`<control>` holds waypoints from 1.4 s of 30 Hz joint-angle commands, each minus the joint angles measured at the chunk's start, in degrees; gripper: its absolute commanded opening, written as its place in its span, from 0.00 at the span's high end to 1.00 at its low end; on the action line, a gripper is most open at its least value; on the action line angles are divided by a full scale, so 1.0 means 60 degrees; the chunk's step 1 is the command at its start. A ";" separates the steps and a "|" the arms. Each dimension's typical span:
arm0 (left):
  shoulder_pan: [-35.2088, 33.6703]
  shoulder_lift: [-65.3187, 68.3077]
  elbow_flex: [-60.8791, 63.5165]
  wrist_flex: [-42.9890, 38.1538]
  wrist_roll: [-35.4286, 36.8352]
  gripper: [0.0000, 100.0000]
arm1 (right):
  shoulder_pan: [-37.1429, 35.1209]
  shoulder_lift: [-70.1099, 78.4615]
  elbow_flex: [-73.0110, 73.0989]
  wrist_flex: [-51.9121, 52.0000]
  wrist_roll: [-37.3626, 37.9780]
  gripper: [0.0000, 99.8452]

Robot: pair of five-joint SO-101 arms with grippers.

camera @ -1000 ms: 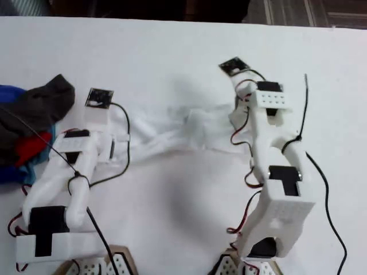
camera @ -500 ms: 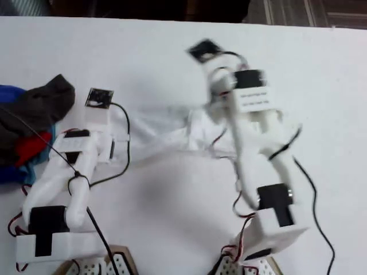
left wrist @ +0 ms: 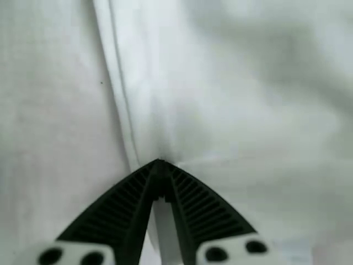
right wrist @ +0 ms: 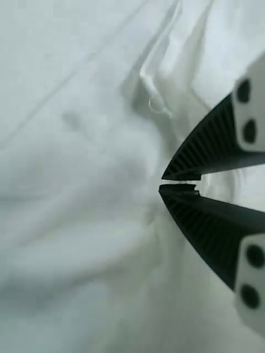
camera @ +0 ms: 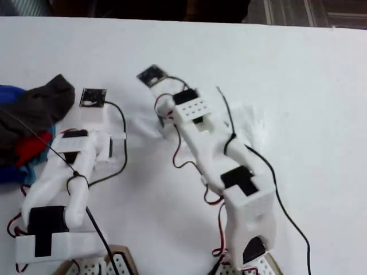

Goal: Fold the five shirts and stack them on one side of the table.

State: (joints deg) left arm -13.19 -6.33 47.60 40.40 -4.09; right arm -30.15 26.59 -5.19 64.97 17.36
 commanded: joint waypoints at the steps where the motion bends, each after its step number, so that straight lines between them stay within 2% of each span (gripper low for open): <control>1: -0.0117 -0.0322 -0.0066 -0.0161 0.0088 0.97 | -0.0183 0.0125 0.0000 0.0271 0.0000 0.98; 7: -0.0132 -0.0322 -0.0066 -0.0176 0.0103 0.97 | -0.0227 -0.0447 -0.0044 0.1868 0.0000 0.98; 15: -0.0117 -0.0322 -0.0066 -0.0176 0.0088 0.97 | -0.0110 -0.1473 -0.0366 0.2132 0.0000 0.98; 19: -0.0117 -0.0322 -0.0066 -0.0176 0.0073 0.97 | 0.0520 -0.2396 -0.0689 0.2176 0.0000 0.98; 24: -0.0117 -0.0322 -0.0037 -0.0176 0.0073 0.97 | 0.2000 -0.2938 -0.0117 0.2484 0.0015 0.98; 27: -0.0088 -0.0322 -0.0051 -0.0176 0.0073 0.97 | 0.2308 -0.2908 0.0601 0.2234 0.0015 0.98; 32: -0.0088 -0.0322 -0.0051 -0.0176 0.0073 0.97 | 0.1853 -0.2923 0.1495 0.1429 0.0015 0.98; 38: -0.0088 -0.0322 -0.0051 -0.0176 0.0059 0.97 | 0.1516 -0.2879 0.1612 0.0154 0.0015 0.98; 42: -0.0088 -0.0322 -0.0051 -0.0176 0.0059 0.97 | 0.1546 -0.2088 0.1553 -0.0081 0.0015 0.98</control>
State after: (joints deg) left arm -13.27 -6.33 47.60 40.22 -3.91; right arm -20.66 12.97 4.75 65.76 17.36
